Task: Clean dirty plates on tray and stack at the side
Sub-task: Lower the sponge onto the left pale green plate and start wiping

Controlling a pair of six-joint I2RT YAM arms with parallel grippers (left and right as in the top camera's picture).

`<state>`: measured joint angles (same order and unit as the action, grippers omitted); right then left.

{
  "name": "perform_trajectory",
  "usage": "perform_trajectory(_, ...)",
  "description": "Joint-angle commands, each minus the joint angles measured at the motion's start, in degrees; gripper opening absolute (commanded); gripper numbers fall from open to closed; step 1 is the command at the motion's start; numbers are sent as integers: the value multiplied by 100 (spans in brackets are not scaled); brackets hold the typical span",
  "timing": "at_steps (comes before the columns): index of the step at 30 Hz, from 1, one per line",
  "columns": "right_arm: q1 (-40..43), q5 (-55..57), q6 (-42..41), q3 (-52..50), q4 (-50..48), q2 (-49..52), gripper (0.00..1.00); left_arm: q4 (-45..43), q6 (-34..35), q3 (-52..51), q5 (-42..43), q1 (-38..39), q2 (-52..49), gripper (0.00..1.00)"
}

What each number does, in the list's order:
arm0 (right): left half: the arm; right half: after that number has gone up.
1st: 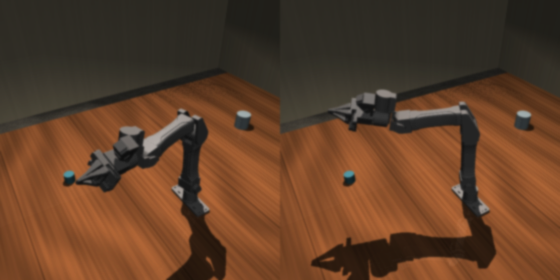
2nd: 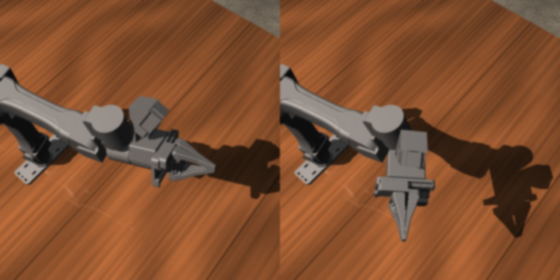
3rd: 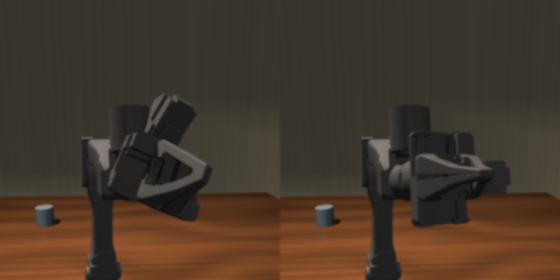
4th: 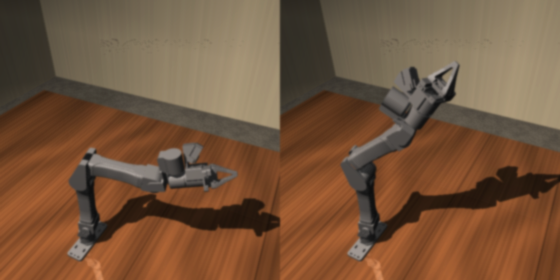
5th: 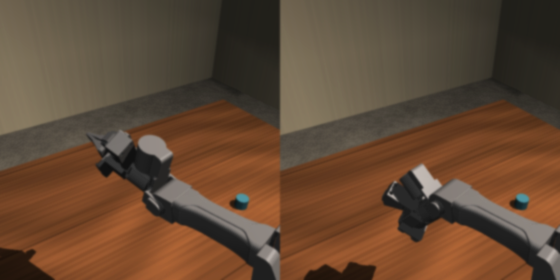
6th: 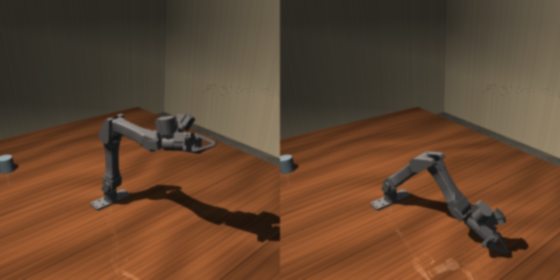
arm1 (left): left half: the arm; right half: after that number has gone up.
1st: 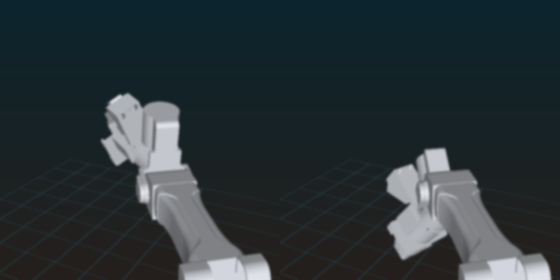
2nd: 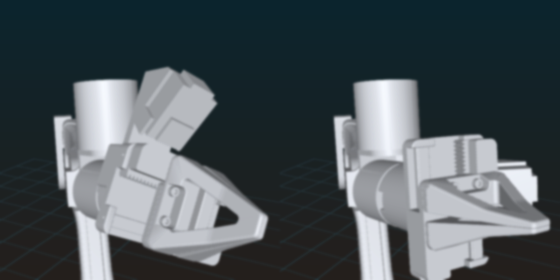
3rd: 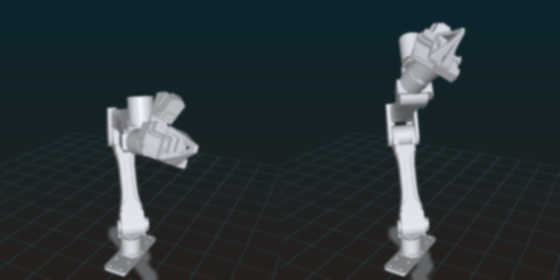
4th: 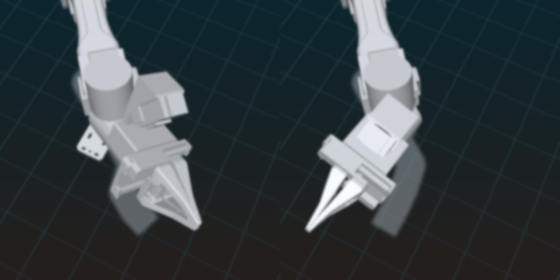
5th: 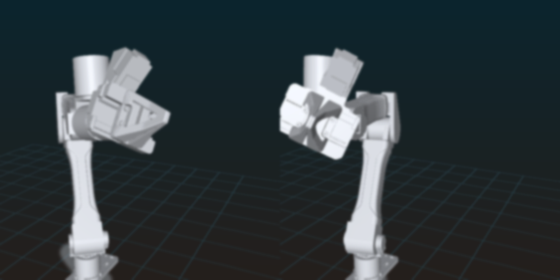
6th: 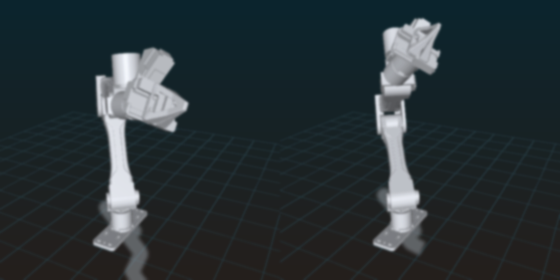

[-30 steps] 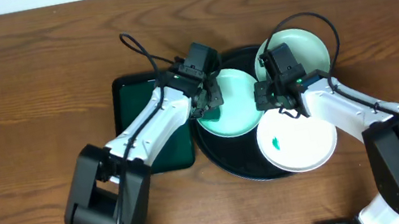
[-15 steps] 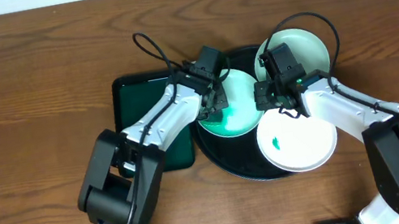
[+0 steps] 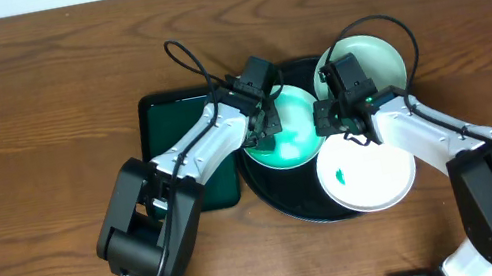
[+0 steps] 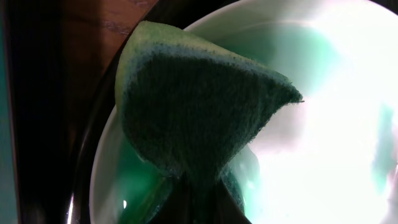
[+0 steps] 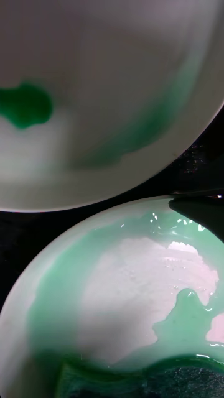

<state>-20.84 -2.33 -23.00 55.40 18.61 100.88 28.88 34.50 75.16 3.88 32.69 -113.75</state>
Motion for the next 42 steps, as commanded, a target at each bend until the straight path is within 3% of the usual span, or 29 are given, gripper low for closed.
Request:
perform_trajectory(1, -26, 140, 35, -9, 7, 50, 1, 96, -15, -208, 557, 105, -457, 7)
perform_trajectory(21, -26, 140, 35, -9, 4, 50, 1, 98, -162, -221, 625, 313, -479, 7)
perform_trajectory(33, -26, 142, 35, -9, 4, 50, 1, -9, -168, -114, 2015, 354, -79, 7)
perform_trajectory(38, -26, 142, 35, -9, 4, 50, 1, -160, -186, -76, 1930, 345, 629, 7)
perform_trajectory(42, -26, 140, 35, -9, 4, 50, 1, -103, -186, -76, 1220, 345, 1281, 8)
